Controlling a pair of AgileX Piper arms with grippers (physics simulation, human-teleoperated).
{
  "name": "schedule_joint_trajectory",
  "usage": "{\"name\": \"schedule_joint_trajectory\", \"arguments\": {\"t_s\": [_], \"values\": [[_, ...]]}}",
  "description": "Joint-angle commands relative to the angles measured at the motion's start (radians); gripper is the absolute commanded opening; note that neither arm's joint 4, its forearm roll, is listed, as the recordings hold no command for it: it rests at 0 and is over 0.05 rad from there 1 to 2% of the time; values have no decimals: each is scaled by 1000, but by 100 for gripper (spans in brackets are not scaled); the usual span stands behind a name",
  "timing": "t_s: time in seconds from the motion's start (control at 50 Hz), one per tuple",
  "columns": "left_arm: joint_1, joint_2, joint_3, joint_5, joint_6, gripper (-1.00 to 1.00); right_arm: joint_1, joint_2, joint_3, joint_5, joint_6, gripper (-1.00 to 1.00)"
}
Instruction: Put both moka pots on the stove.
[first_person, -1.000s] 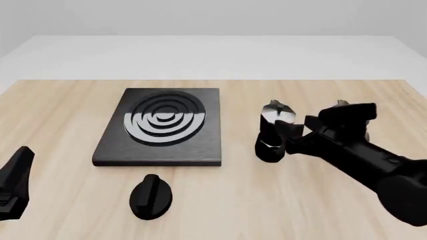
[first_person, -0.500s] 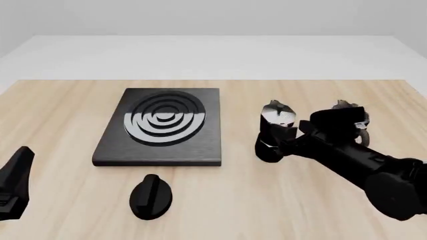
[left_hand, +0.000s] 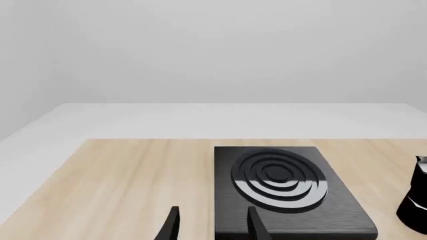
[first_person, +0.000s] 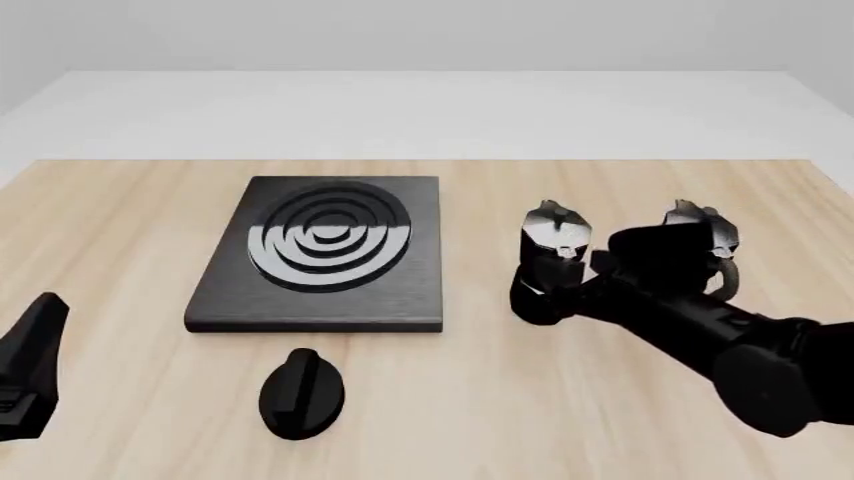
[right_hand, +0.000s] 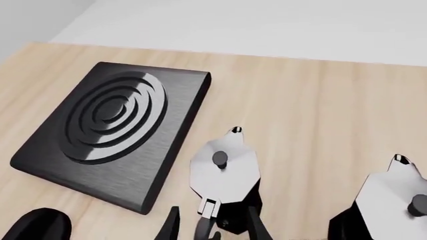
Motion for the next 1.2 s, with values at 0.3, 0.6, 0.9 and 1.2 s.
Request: {"name": "schedule_joint_trajectory", "arguments": {"t_s": [0.3,0.6,0.9,1.2], "values": [[0,0,0,0,0,100,-3,48,0,-25,5,100],[0,0,0,0,0,100,-5,10,0,-8,-56,-100],[0,0,0,0,0,100,-10,-70,-3,21,-116,-100],[0,-1,0,0,0,100,12,-190,-72,135,-178,-100]]}}
